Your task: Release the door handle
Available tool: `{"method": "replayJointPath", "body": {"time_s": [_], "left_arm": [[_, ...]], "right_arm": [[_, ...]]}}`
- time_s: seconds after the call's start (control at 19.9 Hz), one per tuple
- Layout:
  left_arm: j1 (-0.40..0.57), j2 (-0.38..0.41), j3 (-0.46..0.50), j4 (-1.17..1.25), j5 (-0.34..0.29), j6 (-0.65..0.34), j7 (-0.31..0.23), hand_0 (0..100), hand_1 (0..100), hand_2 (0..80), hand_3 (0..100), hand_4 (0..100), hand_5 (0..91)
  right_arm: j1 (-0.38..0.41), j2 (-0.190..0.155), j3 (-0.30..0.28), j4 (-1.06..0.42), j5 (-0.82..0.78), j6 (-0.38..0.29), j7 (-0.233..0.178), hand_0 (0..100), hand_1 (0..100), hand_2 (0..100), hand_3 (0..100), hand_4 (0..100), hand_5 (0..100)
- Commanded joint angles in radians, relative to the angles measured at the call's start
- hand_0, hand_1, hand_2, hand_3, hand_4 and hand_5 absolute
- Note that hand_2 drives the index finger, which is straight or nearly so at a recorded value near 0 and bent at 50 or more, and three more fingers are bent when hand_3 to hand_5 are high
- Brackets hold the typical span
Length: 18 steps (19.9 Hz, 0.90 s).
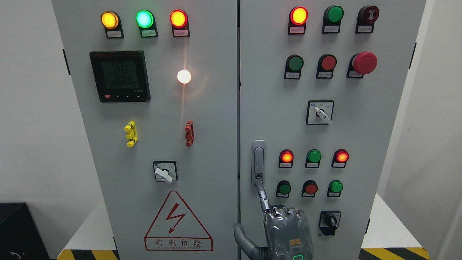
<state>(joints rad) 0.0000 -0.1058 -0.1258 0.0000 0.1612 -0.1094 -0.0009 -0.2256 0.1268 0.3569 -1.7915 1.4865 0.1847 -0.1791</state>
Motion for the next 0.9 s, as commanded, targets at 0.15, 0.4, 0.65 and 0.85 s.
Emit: {"method": "replayJointPath", "body": {"time_s": [0.15,0.4,0.65,0.85], "left_arm": [[-0.026,0.000,0.000,0.029,0.000,0.000,0.001,12,56,0.0,0,0,0.0],[-0.026,0.000,0.000,0.029,0.000,0.000,0.001,12,56,0.0,0,0,0.0],[-0.026,0.000,0.000,0.029,0.000,0.000,0.001,12,56,0.0,0,0,0.0],[-0.028,0.000,0.000,0.029,0.000,0.000,0.001,12,56,0.0,0,0,0.0]], "right_arm": [[-0.015,-0.009,0.002,0.043,0.018,0.010,0.000,29,21,0,100,100,100],[-0.029,-0.007,-0.006,0.052,0.034,0.010,0.001,30,21,0,100,100,100],[-0.046,-0.007,-0.007,0.066,0.040,0.010,0.007,30,21,0,100,100,100],[-0.043,-0.006,-0.006,0.073,0.052,0.010,0.007,30,21,0,100,100,100]]}}
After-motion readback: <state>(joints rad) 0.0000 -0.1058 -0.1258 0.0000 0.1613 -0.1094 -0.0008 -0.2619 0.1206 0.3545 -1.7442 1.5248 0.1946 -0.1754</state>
